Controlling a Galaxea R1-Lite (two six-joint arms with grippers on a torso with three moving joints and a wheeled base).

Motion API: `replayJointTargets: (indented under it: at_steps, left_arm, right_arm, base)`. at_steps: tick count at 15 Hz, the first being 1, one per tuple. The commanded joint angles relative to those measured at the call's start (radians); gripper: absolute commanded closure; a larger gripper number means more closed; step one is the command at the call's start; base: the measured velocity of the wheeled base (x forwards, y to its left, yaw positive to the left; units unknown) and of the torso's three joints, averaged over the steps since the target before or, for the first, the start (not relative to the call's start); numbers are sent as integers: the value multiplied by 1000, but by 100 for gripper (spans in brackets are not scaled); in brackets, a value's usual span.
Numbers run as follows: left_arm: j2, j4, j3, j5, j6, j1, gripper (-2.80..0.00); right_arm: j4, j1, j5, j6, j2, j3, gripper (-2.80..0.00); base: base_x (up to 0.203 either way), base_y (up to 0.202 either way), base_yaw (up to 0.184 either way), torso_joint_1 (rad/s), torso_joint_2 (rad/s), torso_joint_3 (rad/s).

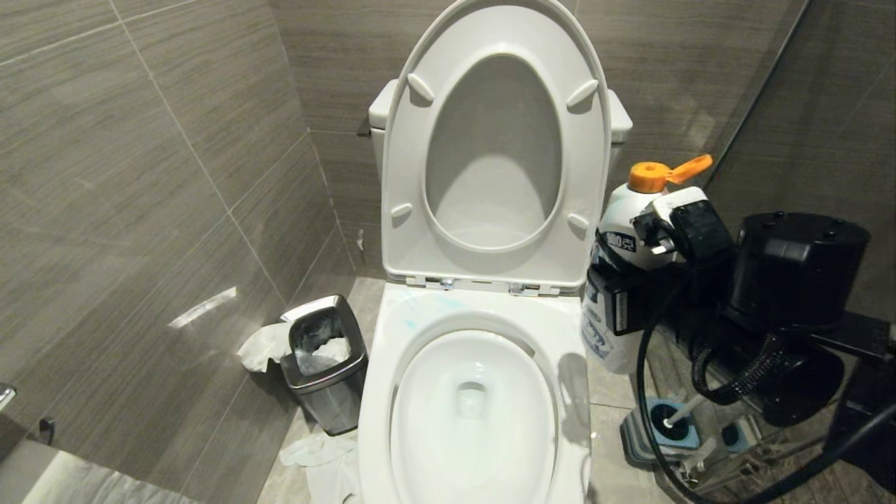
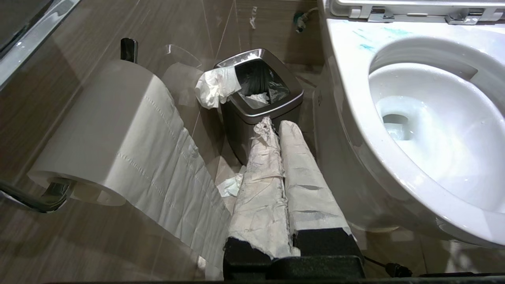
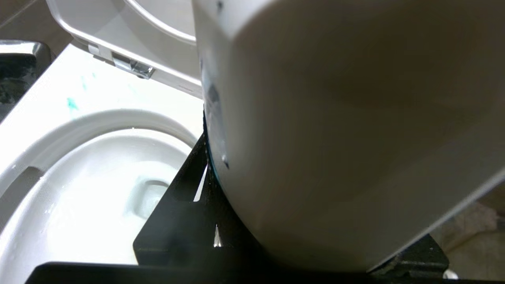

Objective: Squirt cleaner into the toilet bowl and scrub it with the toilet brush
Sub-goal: Pour in the cleaning agent

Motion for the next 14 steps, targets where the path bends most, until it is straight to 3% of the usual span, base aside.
replayJointTargets:
  at_steps: [1, 9, 14]
  left_arm:
    - [0, 0, 2, 0, 0, 0, 0]
    - [0, 0, 2, 0, 0, 0, 0]
    - [0, 0, 2, 6, -10, 0, 0]
  right_arm:
    - [-2, 4, -4, -32, 54, -24, 0]
    - [4, 4, 1, -157, 114, -71, 0]
    - [4, -1, -4, -365, 133, -85, 0]
  base:
    - [0, 0, 0, 0, 0, 0]
    - [0, 0, 0, 0, 0, 0]
    - [0, 0, 0, 0, 0, 0]
